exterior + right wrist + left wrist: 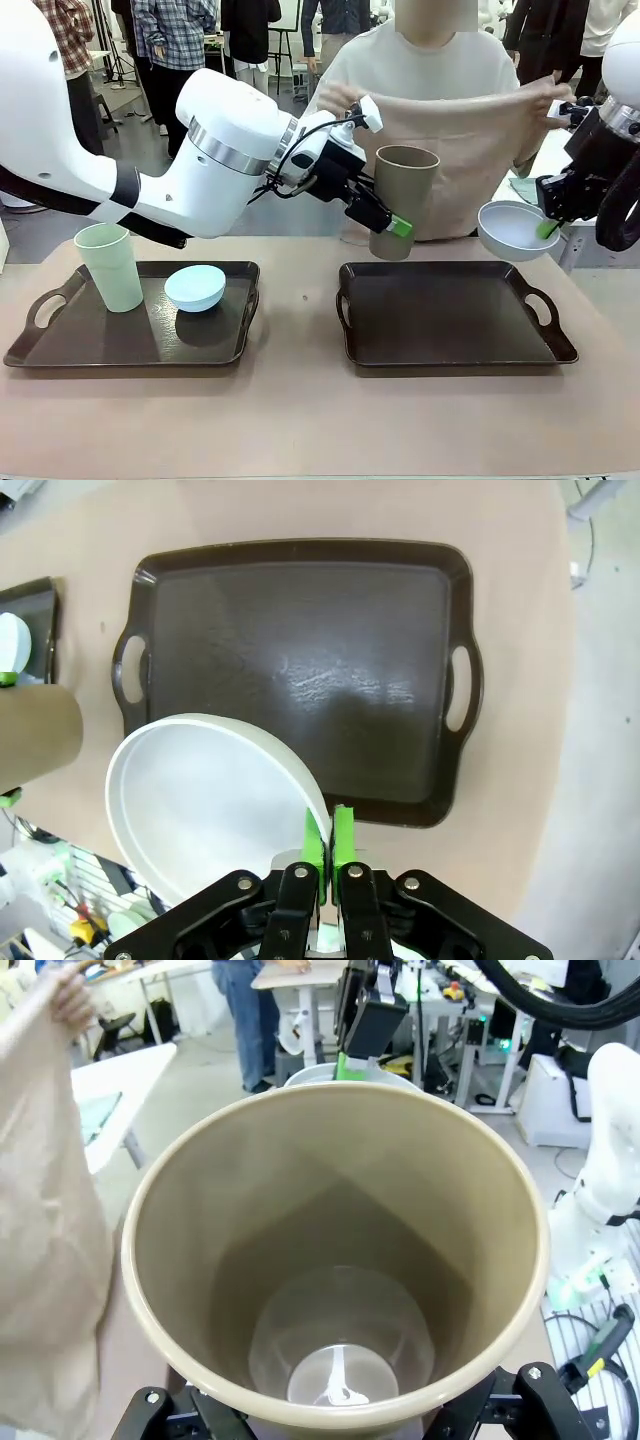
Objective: Set up a tray with a mat and arrange the tableware.
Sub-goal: Pick up the Picnic Bowl and Reusable plastic cup from the Handle tray in front of the human's position and hold them in the air, then place the Picnic Bowl and Reusable plastic cup back onto the Handle tray in front of the human's position.
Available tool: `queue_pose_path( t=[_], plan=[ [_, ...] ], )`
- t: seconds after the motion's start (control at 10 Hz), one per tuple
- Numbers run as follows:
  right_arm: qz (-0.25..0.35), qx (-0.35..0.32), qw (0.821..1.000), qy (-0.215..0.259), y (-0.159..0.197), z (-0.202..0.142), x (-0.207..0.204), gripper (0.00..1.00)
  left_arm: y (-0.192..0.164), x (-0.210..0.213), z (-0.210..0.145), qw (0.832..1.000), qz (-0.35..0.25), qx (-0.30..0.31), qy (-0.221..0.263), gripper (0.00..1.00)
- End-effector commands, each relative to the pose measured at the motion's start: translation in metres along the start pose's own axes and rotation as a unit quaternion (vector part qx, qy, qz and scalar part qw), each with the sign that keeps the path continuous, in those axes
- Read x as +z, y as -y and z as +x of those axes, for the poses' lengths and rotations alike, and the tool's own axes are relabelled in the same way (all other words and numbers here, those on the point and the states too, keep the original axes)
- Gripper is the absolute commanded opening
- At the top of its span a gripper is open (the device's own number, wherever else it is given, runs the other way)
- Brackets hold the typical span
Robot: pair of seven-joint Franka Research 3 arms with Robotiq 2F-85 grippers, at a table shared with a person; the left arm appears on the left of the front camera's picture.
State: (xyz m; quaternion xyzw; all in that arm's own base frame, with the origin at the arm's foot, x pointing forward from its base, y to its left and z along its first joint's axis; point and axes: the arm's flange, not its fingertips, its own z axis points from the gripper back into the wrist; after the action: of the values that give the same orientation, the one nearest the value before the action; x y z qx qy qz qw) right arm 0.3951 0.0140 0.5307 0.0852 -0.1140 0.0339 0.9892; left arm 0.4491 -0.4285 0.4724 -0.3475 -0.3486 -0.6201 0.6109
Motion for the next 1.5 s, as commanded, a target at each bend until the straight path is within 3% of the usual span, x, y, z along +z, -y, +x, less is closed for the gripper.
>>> queue_pose_path(
  t=[0.0,1.4],
  plan=[
    [0.002,0.000,1.000,0.005,0.0002,0.0018,-0.0003,0.00,-0.0021,0.0001,0.0012,1.000,-0.004,-0.002,0.003,0.00],
    [0.002,0.000,1.000,0.005,0.0002,0.0018,-0.0003,0.00,-0.0021,0.0001,0.0012,1.000,-0.004,-0.002,0.003,0.00]
  ],
)
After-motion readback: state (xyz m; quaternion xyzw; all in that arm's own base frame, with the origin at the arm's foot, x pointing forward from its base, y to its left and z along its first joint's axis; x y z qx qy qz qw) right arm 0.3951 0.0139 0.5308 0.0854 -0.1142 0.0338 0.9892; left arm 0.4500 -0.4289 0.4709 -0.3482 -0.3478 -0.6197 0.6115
